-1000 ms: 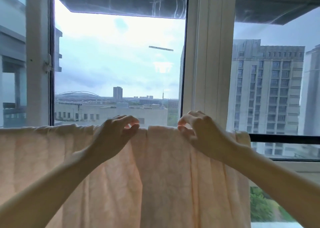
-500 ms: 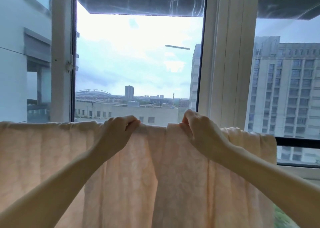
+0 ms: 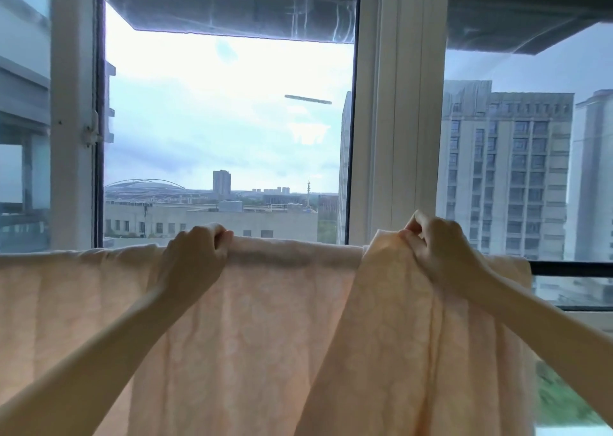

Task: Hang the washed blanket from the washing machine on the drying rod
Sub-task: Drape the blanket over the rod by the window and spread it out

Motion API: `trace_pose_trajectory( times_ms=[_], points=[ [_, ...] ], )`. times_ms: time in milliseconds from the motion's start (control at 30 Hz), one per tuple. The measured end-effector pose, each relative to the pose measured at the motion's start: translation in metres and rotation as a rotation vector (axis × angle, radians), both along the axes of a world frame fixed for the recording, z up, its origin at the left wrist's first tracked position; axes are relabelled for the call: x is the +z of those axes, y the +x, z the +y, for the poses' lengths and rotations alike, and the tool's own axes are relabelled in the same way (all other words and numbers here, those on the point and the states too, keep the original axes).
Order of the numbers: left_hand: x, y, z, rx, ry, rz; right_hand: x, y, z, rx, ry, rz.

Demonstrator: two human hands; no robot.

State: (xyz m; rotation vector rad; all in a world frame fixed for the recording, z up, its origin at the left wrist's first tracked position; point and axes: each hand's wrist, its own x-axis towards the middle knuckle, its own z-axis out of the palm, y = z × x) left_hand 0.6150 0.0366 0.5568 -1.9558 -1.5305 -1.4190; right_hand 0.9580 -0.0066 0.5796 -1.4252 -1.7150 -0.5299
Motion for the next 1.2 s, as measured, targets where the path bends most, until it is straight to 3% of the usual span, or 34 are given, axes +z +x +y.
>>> trace_pose_trajectory(
  times_ms=[100,233,333,567,667,867,967,1200],
  points=[
    [0.003,0.009,-0.007,-0.061,0.003,-0.026,0.000,0.003,-0.001,-0.001,-0.027,-0.018],
    [-0.004,0.033,-0.020,-0.320,0.172,0.168,-0.003,-0.003,0.000,0.006,-0.004,-0.033],
    [-0.008,0.046,-0.023,-0.438,0.107,0.203,-0.004,-0.008,0.000,0.011,0.000,-0.022],
    [0.004,0.042,-0.013,-0.399,0.021,0.085,-0.006,-0.018,-0.014,0.041,-0.010,-0.052],
    [-0.003,0.041,-0.012,-0.356,0.091,0.080,-0.013,-0.038,-0.023,0.090,0.023,-0.140],
    [-0.031,0.032,-0.025,-0.236,0.284,0.276,-0.030,-0.096,-0.031,0.147,0.119,-0.426],
    [-0.033,0.016,-0.026,-0.222,0.315,0.287,-0.030,-0.110,-0.027,0.181,0.130,-0.413],
    [-0.017,-0.001,-0.027,-0.333,0.214,0.097,-0.033,-0.128,-0.013,0.275,0.166,-0.309]
  ],
)
